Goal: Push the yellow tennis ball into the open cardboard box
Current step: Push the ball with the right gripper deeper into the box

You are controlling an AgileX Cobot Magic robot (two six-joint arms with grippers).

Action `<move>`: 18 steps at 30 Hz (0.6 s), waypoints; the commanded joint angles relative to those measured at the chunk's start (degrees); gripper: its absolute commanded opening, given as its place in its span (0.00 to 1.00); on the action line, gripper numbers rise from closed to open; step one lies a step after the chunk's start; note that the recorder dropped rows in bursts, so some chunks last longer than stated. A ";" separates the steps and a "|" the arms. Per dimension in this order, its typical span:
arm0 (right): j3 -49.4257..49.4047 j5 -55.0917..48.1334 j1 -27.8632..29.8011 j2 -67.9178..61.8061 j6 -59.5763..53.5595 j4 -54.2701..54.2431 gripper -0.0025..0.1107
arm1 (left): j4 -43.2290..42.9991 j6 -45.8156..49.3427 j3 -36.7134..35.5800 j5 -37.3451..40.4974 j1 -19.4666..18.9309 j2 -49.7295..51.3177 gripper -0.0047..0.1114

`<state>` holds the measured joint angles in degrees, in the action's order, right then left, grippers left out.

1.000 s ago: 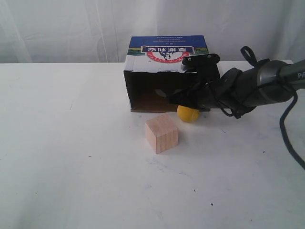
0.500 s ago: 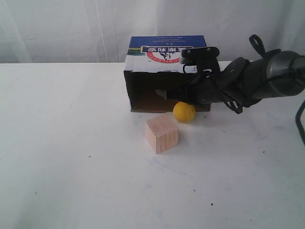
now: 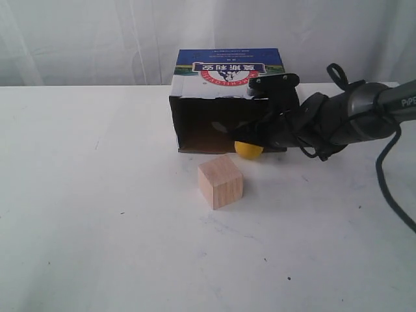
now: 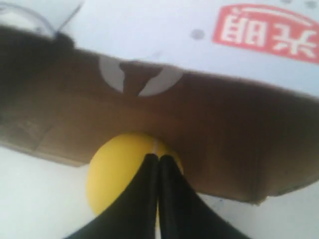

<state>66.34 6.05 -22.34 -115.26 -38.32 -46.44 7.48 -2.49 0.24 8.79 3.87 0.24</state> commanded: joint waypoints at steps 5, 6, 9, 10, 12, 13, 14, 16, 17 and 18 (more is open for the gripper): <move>1.84 6.48 0.10 -1.59 -0.46 0.14 0.02 | 0.12 -0.05 -0.24 -0.21 0.24 -0.24 0.04; 1.96 6.74 0.10 -1.59 -0.46 0.14 0.02 | 0.12 -0.05 -0.24 -0.21 0.24 -0.24 0.04; 2.38 7.51 0.10 -1.59 -0.46 1.13 0.02 | 0.12 -0.05 -0.24 -0.21 0.24 -0.24 0.04; 2.38 8.07 0.10 -1.59 -0.46 1.13 0.02 | 0.12 -0.05 -0.24 -0.21 0.24 -0.24 0.04; 2.38 9.18 0.10 -1.59 -0.46 1.13 0.02 | 0.12 -0.05 -0.24 -0.21 0.24 -0.24 0.04; 2.38 9.60 0.10 -1.59 -0.46 1.13 0.02 | 0.12 -0.05 -0.24 -0.21 0.24 -0.24 0.04; 2.38 9.86 0.10 -1.59 -0.46 1.13 0.02 | 0.12 -0.05 -0.24 -0.21 0.24 -0.24 0.04; 2.38 9.98 0.10 -1.59 -0.46 1.13 0.02 | 0.12 -0.05 -0.24 -0.21 0.24 -0.24 0.04; 2.38 9.79 0.10 -1.59 -0.46 1.13 0.02 | 0.12 -0.05 -0.24 -0.21 0.24 -0.24 0.04; 2.38 9.50 0.10 -1.47 -0.46 1.13 0.02 | 0.12 -0.05 -0.24 -0.21 0.24 -0.24 0.04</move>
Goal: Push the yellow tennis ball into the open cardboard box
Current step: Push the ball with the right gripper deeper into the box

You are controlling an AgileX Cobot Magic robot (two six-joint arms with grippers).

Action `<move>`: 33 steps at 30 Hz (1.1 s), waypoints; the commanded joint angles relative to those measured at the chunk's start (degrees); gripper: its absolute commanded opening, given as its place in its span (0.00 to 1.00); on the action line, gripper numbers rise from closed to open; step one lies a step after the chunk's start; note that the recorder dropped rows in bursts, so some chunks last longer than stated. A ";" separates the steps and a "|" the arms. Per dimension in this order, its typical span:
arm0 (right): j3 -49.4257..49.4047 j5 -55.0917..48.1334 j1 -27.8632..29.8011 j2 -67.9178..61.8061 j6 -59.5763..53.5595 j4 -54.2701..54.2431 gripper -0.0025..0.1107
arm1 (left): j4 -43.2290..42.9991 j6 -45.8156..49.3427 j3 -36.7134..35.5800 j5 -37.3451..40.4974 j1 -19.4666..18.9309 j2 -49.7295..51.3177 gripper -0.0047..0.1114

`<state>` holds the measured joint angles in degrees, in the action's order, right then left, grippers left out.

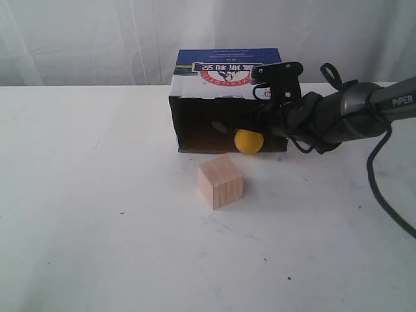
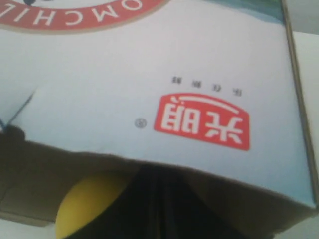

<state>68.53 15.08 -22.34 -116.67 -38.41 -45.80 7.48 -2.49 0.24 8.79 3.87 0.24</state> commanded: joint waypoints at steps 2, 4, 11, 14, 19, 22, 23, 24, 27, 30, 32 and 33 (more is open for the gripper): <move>0.19 -1.05 0.10 0.36 -0.37 0.49 0.02 | 0.12 -0.05 -0.24 -0.21 0.24 -0.24 0.04; 0.19 -5.16 0.10 1.63 -0.37 0.49 0.02 | 0.12 -0.05 -0.24 -0.21 0.24 -0.24 0.04; 0.19 -19.80 0.10 5.29 -0.37 0.14 0.02 | 0.12 -0.05 -0.24 -0.21 0.24 -0.24 0.04; 0.06 -20.68 0.10 4.11 -0.37 -0.02 0.02 | 0.12 -0.05 -0.24 -0.21 0.24 -0.24 0.04; 0.06 -21.66 0.10 1.57 -0.37 -0.02 0.02 | 0.12 -0.05 -0.24 -0.21 0.24 -0.24 0.04; 0.06 -20.39 0.10 0.00 -0.37 -0.02 0.02 | 0.12 -0.05 -0.24 -0.21 0.24 -0.24 0.04; 0.06 -19.27 0.10 -0.66 -0.37 -0.02 0.02 | 0.12 -0.05 -0.24 -0.21 0.24 -0.24 0.04; 0.06 -17.23 0.10 -1.30 -0.37 -0.02 0.02 | 0.12 -0.05 -0.24 -0.21 0.24 -0.24 0.04; 0.64 -8.14 0.10 -2.94 -0.37 -0.02 0.02 | 0.12 -0.05 -0.24 -0.21 0.24 -0.24 0.04; 1.93 -3.17 0.10 -3.61 -1.14 1.34 0.02 | 0.12 -0.05 -0.24 -0.21 0.24 -0.24 0.04; 2.34 -4.82 0.10 -3.04 -1.35 1.81 0.02 | 0.12 -0.05 -0.24 -0.21 0.24 -0.24 0.04; 2.34 -6.92 0.10 -2.51 -1.35 1.81 0.02 | 0.12 -0.05 -0.24 -0.21 0.24 -0.24 0.04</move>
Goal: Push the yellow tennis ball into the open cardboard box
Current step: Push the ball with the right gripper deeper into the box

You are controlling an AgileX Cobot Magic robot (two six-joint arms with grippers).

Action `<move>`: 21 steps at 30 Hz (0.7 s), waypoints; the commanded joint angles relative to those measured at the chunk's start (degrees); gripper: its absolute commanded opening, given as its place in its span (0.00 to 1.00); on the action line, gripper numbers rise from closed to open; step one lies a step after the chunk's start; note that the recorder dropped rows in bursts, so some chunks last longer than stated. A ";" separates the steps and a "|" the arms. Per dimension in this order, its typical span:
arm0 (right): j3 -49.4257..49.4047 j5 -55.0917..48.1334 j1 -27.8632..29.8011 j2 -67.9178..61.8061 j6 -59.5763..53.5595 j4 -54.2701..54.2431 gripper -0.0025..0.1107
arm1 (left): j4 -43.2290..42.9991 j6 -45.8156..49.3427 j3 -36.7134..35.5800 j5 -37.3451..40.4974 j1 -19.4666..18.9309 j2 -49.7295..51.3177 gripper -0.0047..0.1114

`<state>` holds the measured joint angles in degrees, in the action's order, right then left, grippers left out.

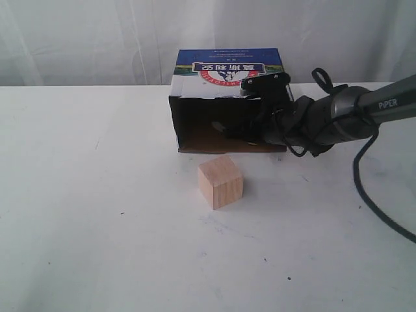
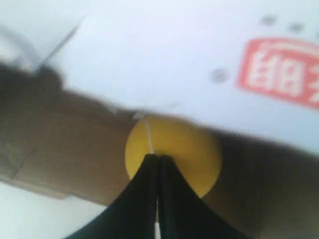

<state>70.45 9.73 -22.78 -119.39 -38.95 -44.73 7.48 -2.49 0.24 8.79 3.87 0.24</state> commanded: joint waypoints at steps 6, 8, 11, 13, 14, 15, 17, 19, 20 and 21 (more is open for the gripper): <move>0.20 -17.65 0.54 1.29 -0.81 0.74 0.02 | 0.12 -0.05 -0.24 -0.21 0.24 -0.24 0.04; 0.20 -19.80 0.54 1.38 -0.71 0.62 0.02 | 0.12 -0.05 -0.24 -0.21 0.24 -0.24 0.04; 0.20 -17.02 0.54 1.57 -0.24 0.62 0.02 | 0.12 -0.05 -0.24 -0.21 0.24 -0.24 0.04; 0.20 -13.41 0.54 1.57 -0.24 0.62 0.02 | 0.12 -0.05 -0.24 -0.21 0.24 -0.24 0.04; 0.20 -11.78 0.54 1.57 -0.24 0.62 0.02 | 0.12 -0.05 -0.24 -0.21 0.24 -0.24 0.04; 0.20 -10.46 0.54 1.57 -0.24 0.62 0.02 | 0.12 -0.05 -0.24 -0.21 0.24 -0.24 0.04; 0.20 -8.02 0.54 1.57 -0.24 0.62 0.02 | 0.12 -0.05 -0.24 -0.21 0.24 -0.24 0.04; 0.20 -5.35 0.54 1.57 -0.85 0.62 0.02 | 0.12 -0.05 -0.24 -0.21 0.24 -0.24 0.04; 0.20 -4.80 0.54 1.57 -1.51 0.85 0.02 | 0.12 -0.05 -0.24 -0.21 0.24 -0.24 0.04; 0.31 -4.10 0.54 1.68 -1.94 0.85 0.02 | 0.12 -0.05 -0.24 -0.21 0.24 -0.24 0.04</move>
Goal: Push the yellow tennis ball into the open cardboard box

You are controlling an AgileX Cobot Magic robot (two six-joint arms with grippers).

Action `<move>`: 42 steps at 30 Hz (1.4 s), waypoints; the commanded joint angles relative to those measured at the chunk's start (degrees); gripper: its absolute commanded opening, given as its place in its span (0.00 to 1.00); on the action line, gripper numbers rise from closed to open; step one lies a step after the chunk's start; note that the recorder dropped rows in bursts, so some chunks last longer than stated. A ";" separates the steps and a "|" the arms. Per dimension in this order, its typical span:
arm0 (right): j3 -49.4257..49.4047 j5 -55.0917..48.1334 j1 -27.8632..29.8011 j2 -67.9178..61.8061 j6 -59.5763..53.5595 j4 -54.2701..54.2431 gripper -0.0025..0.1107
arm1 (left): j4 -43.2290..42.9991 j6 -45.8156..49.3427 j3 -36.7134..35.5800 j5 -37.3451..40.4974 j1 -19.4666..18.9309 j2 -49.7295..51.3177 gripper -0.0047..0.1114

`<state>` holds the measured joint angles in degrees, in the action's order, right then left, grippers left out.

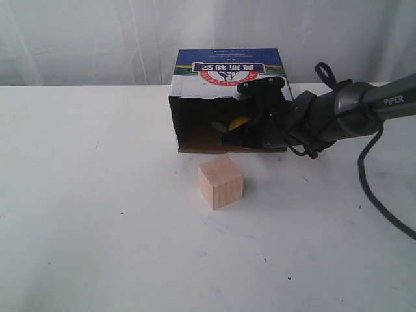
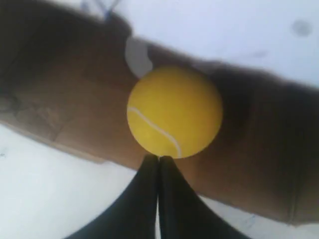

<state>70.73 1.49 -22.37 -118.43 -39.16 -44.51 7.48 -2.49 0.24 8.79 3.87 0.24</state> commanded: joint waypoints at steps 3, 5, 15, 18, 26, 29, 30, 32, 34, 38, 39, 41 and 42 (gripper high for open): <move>0.03 4.03 0.12 1.35 -1.73 0.63 0.02 | 0.12 -0.05 -0.24 -0.21 0.24 -0.24 0.04; 0.03 2.73 0.12 2.13 -1.73 0.63 0.02 | 0.12 -0.05 -0.24 -0.21 0.24 -0.24 0.04; 0.03 -11.20 0.79 5.96 -1.73 2.34 0.02 | 0.12 -0.05 -0.24 -0.21 0.24 -0.24 0.04; -0.50 -17.97 2.62 6.98 1.78 6.78 0.02 | 0.12 -0.05 -0.24 -0.21 0.24 -0.24 0.04; -9.08 -30.79 10.51 18.92 49.87 59.34 0.02 | 0.12 -0.05 -0.24 -0.21 0.24 -0.24 0.04; -11.07 -40.31 13.25 24.71 57.77 74.98 0.02 | 0.12 -0.05 -0.24 -0.21 0.24 -0.24 0.04; -11.20 -48.27 15.28 26.18 58.76 78.46 0.02 | 0.12 -0.05 -0.24 -0.21 0.24 -0.24 0.04; -11.29 -62.61 18.61 27.14 56.70 79.20 0.02 | 0.12 -0.05 -0.24 -0.21 0.24 -0.24 0.04; -12.84 -69.91 21.09 29.73 56.63 78.94 0.02 | 0.12 -0.05 -0.24 -0.21 0.24 -0.24 0.04; -19.71 -68.64 21.70 44.13 61.86 75.93 0.02 | 0.12 -0.05 -0.24 -0.21 0.24 -0.24 0.04; -21.47 -66.00 21.70 50.30 62.74 74.48 0.02 | 0.12 -0.05 -0.24 -0.21 0.24 -0.24 0.04; -23.80 -61.17 21.70 57.48 64.73 73.61 0.02 | 0.12 -0.05 -0.24 -0.21 0.24 -0.24 0.04; -24.75 -58.62 21.70 61.51 65.59 72.88 0.02 | 0.12 -0.05 -0.24 -0.21 0.24 -0.24 0.04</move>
<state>48.52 -62.94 -1.09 -66.36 23.88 29.79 7.48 -2.49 0.24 8.79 3.87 0.24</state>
